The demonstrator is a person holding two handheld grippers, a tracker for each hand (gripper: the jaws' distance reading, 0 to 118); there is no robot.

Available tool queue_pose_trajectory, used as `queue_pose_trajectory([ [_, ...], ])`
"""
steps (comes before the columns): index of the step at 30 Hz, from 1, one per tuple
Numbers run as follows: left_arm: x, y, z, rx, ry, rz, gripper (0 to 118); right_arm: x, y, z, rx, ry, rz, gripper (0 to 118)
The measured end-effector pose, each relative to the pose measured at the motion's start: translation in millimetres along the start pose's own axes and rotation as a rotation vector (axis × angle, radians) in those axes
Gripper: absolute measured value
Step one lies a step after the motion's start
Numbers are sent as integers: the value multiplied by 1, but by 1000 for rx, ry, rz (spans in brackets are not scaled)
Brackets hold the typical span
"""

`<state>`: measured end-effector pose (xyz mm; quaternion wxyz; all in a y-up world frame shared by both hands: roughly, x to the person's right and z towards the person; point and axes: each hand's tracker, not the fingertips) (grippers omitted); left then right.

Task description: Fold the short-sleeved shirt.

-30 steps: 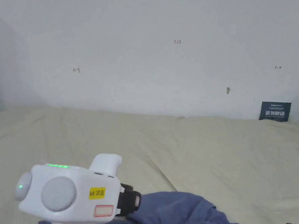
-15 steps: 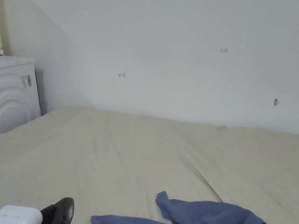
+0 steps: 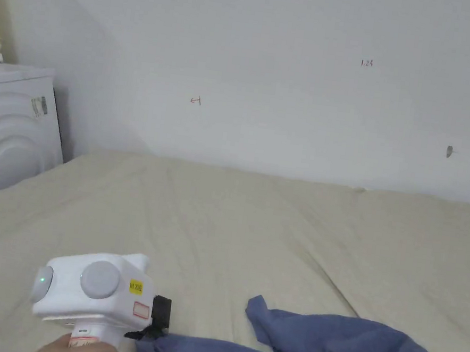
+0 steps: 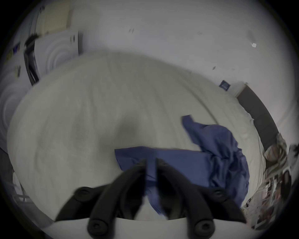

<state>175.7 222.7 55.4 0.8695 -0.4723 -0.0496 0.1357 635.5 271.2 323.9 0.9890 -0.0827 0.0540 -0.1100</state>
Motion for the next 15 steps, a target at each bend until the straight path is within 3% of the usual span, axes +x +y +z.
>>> queue_pose_trajectory([
  [1, -2, 4, -14, 1, 53, -22, 50, 4, -4, -4, -20, 6, 1, 0],
  [2, -1, 2, -26, -5, 109, -56, 104, 6, -8, -9, -49, 16, 8, 0],
  [3, -2, 2, -37, -1, 149, -74, 118, 8, -12, -14, -73, 15, 18, 0],
  [4, -3, 3, -42, 100, 131, -112, 115, 10, -17, -18, -94, 6, 28, 0],
  [6, -1, -6, -55, -40, 138, -65, 116, 14, -25, -25, -122, -2, 38, 0],
  [8, 4, -13, -64, -72, 105, -40, 116, 18, -30, -30, -143, 8, 27, 0],
  [10, 8, -8, -73, -67, 161, -97, 115, 22, -35, -34, -158, 16, 15, 0],
  [11, 14, -10, -72, -60, 177, -150, 102, 23, -37, -37, -164, 16, 13, 0],
  [13, 34, -19, -62, 11, 220, -323, 61, 22, -37, -41, -174, 15, 9, 0],
  [15, 44, -30, -53, 53, 228, -398, 3, 24, -36, -45, -178, 8, 5, 0],
])
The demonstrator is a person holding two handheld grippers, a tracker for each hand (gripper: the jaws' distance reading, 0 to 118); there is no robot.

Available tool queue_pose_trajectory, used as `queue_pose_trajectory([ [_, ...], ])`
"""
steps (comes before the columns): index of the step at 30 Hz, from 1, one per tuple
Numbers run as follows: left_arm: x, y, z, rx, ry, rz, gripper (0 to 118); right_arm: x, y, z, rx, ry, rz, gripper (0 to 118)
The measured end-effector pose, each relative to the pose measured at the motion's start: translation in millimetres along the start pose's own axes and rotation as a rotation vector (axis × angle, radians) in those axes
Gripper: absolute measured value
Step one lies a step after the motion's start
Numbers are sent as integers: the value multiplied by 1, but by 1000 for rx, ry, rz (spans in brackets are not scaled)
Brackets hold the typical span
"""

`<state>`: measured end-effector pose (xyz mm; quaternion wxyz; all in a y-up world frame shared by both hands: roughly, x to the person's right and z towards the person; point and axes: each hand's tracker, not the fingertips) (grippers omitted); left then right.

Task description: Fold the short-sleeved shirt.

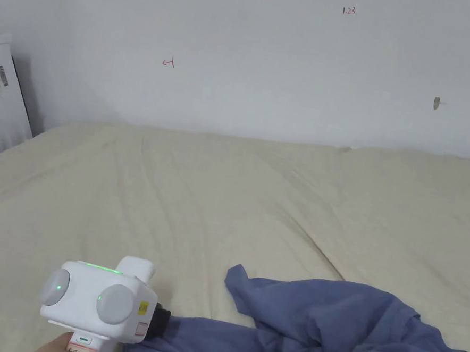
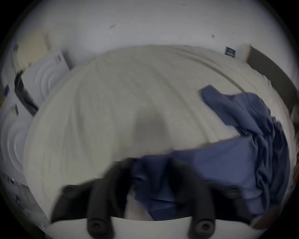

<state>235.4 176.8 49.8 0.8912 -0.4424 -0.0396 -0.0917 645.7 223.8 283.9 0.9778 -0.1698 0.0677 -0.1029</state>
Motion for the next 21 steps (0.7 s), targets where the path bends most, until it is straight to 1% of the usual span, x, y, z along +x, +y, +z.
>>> queue_pose_trajectory([
  [1, 6, -3, 4, -9, -111, 1, 3, 1, 1, -1, 0, -3, -4, 0],
  [4, 10, -12, 11, -70, -162, -32, 3, 6, 10, -9, 11, 9, -13, 0],
  [5, 9, -14, 15, -42, -147, -32, 3, 10, 23, -19, -7, 66, 9, 0],
  [6, 6, -14, 19, -23, -132, -26, 3, 14, 37, -26, -9, 86, 38, 0],
  [7, 4, -16, 21, 10, -124, 3, 3, 15, 55, -34, 13, 82, 69, 0],
  [8, -2, -17, 25, 41, -145, 65, 3, 15, 73, -43, 41, 60, 114, 0],
  [10, -13, -21, 31, 92, -164, 170, 3, 13, 111, -72, 18, 52, 181, 0],
  [11, -16, -24, 33, 117, -167, 209, 3, 11, 130, -96, -61, 68, 193, 0],
  [13, -19, -30, 34, 140, -176, 245, 3, 4, 154, -147, -247, 101, 187, 0],
  [14, -19, -32, 32, 124, -181, 228, 3, 0, 161, -174, -339, 121, 170, 0],
  [16, -17, -39, 28, 126, -185, 244, 3, -3, 164, -245, -592, 170, 111, 2],
  [17, -17, -42, 27, 126, -196, 257, 3, -4, 159, -271, -687, 160, 84, 35],
  [18, -16, -45, 26, 127, -204, 269, 3, -5, 153, -291, -752, 118, 74, 70],
  [19, -15, -50, 26, 131, -209, 272, 3, -7, 143, -312, -826, 75, 76, 88],
  [20, -16, -53, 27, 137, -216, 273, 3, -9, 135, -326, -827, 27, 96, 88],
  [21, -16, -55, 27, 139, -222, 271, 3, -13, 127, -344, -839, -10, 161, 88],
])
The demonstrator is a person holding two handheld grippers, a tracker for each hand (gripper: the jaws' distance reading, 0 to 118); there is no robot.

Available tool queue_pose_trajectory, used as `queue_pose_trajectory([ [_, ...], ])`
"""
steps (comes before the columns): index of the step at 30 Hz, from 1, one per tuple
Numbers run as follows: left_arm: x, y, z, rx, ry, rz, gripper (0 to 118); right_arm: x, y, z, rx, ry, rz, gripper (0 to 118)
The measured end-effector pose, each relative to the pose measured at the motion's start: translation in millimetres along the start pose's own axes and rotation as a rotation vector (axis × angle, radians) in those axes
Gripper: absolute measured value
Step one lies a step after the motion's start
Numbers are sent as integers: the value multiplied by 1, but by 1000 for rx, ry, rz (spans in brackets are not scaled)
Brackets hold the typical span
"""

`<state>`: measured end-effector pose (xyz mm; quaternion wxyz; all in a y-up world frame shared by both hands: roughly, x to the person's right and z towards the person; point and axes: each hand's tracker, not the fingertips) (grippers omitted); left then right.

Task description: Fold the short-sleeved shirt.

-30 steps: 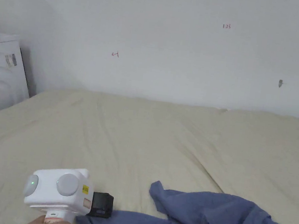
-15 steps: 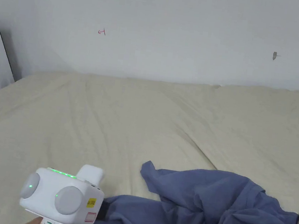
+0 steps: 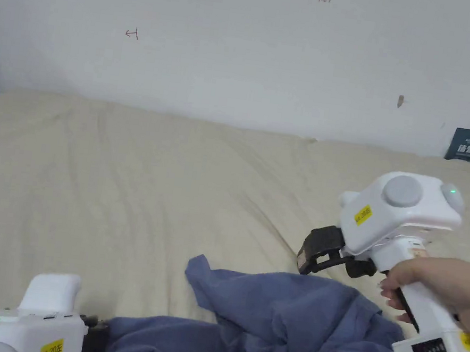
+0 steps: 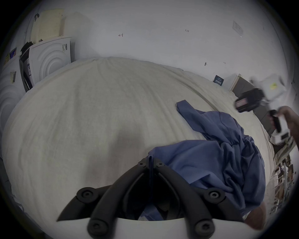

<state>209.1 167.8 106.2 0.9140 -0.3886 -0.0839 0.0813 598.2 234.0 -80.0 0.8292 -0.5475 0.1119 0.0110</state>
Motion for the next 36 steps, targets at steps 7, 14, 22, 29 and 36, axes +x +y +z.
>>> queue_pose_trajectory([
  [7, -12, -11, -3, -27, -50, 34, 3, -12, 25, -67, -57, -96, 71, 87],
  [14, -8, -9, -5, -30, -48, -19, 3, 3, 22, -33, 16, -139, 70, 1],
  [22, -1, 1, 25, -15, -52, 14, 3, 13, -13, 54, 147, -4, 15, 1],
  [29, 18, 21, 73, 45, -51, -23, 3, 21, -45, 127, 209, -24, 24, 1],
  [36, 27, 63, 134, 144, -79, -62, 3, 55, -95, 237, 383, -4, -55, 1],
])
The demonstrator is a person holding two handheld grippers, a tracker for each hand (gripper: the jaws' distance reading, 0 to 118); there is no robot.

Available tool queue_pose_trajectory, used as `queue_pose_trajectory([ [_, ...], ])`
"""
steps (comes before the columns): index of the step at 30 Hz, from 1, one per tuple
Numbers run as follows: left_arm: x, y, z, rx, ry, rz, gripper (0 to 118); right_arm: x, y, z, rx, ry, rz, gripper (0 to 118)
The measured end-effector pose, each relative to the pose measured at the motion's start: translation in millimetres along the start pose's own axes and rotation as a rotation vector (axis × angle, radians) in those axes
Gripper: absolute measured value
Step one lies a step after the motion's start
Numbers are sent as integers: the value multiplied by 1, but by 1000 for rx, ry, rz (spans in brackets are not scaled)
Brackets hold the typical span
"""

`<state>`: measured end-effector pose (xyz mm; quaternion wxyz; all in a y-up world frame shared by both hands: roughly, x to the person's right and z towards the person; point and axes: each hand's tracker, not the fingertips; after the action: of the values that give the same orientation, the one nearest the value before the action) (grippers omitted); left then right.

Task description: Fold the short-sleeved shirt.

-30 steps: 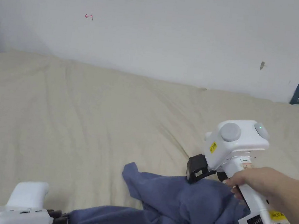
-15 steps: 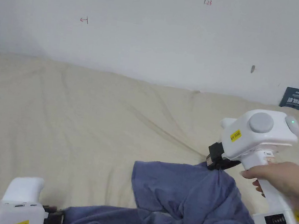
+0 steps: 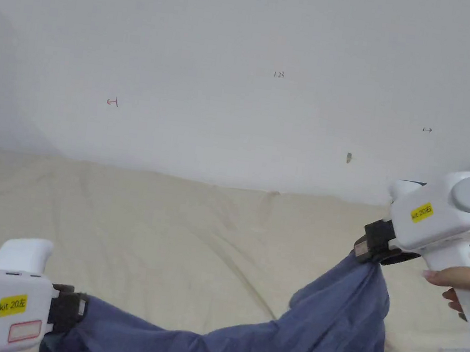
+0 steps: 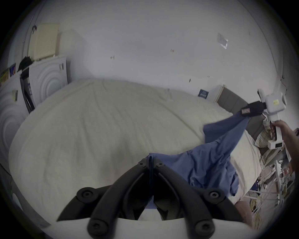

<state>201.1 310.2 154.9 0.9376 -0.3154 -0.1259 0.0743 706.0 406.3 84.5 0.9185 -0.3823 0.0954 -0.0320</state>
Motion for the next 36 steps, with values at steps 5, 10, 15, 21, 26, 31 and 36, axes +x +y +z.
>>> queue_pose_trajectory([
  [5, 21, 59, 55, 98, -6, -72, 3, 20, 9, 95, 159, -26, -60, 1],
  [10, 41, 113, 101, 179, -60, -81, 3, 16, 31, 171, 261, 0, -104, 1],
  [15, 61, 160, 128, 220, -78, -116, 3, -1, 64, 221, 342, -40, -60, 1],
  [21, 69, 218, 127, 261, -55, -70, 3, -8, 119, 228, 393, -94, -84, 1],
  [26, 65, 265, 111, 317, -2, -58, 3, -21, 166, 219, 456, -185, -34, 1],
  [31, 60, 311, 95, 392, 18, -54, 3, -34, 211, 208, 516, -263, 5, 1],
  [36, 43, 347, 78, 485, -28, -32, 3, -42, 245, 202, 578, -299, 29, 1],
])
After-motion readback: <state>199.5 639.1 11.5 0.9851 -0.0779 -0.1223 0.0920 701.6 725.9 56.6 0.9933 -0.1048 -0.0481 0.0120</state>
